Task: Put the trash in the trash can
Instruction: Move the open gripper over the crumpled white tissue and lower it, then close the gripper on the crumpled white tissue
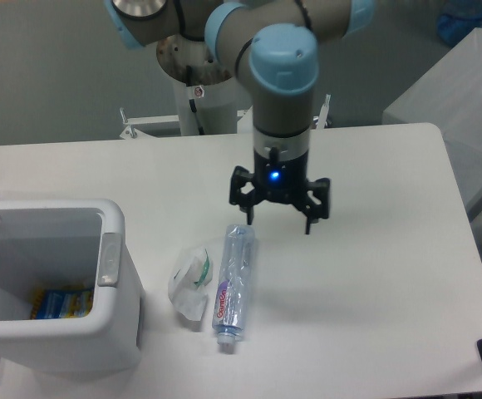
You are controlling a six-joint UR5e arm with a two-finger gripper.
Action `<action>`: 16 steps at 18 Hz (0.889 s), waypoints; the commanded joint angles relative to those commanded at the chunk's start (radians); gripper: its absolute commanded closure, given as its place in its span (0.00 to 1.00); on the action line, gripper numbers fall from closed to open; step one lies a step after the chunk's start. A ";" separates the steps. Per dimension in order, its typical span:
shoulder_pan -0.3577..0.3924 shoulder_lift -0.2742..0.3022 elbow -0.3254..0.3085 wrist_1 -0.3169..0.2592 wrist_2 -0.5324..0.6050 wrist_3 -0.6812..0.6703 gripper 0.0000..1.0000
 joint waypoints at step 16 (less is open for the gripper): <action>-0.155 -0.133 -0.123 0.190 -0.031 0.100 0.00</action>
